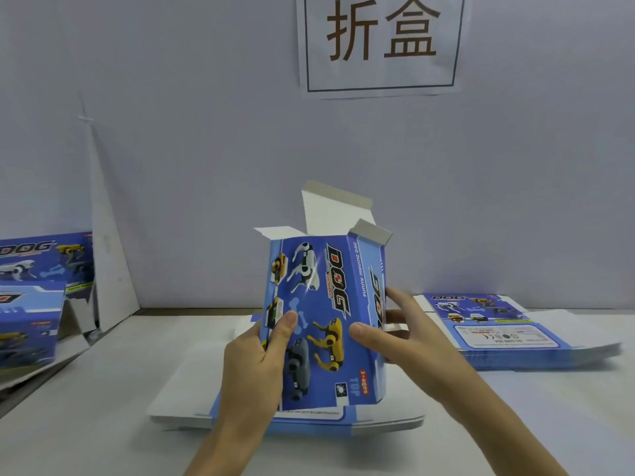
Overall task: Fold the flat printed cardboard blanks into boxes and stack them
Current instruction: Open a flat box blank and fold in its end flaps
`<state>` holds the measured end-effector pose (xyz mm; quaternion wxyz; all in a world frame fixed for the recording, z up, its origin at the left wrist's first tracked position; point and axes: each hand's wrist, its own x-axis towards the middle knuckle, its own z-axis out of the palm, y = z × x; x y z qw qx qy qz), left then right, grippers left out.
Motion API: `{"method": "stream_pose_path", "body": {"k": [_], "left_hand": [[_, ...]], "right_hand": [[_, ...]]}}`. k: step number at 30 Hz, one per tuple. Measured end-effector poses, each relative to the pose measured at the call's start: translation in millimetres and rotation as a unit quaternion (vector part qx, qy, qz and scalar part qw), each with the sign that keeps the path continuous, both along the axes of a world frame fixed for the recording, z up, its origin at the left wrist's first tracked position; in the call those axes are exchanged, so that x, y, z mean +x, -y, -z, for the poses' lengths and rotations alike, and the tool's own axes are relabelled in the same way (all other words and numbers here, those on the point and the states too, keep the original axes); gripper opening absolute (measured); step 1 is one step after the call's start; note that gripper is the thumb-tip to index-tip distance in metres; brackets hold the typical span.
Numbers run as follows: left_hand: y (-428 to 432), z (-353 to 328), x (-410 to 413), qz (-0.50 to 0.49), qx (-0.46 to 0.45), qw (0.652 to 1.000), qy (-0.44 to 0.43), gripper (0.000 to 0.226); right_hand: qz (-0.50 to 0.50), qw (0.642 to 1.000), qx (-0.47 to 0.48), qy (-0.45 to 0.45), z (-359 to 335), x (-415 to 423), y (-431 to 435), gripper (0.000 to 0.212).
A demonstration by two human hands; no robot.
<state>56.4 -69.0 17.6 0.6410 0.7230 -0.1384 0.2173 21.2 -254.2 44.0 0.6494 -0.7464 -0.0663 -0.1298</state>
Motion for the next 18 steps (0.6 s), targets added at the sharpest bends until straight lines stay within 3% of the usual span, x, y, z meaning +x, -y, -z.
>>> {"method": "stream_pose_path", "body": {"k": [4,8,12,15,18], "left_hand": [[-3.8,-4.0,-0.5,0.043,-0.003,0.999,-0.011,0.049],[-4.1,-0.2,1.3,0.006,-0.011,1.000,0.023,0.032],[-7.4,-2.0,3.2,0.111,-0.002,0.994,0.004,0.019],[-19.3,-1.1,11.6,0.172,0.074,0.982,0.003,0.039],[-23.0,-3.0,9.5,0.090,0.192,0.977,-0.007,0.040]], "right_hand": [[-0.008,1.000,-0.010,0.005,-2.1,-0.7,0.4,0.080],[-0.004,1.000,-0.022,0.007,0.3,-1.1,-2.0,0.063],[-0.010,0.999,-0.047,0.004,0.8,0.3,5.1,0.073],[-0.032,0.996,-0.079,-0.026,0.0,0.6,18.0,0.073],[-0.014,0.990,-0.139,-0.035,-1.8,-1.4,27.0,0.040]]}}
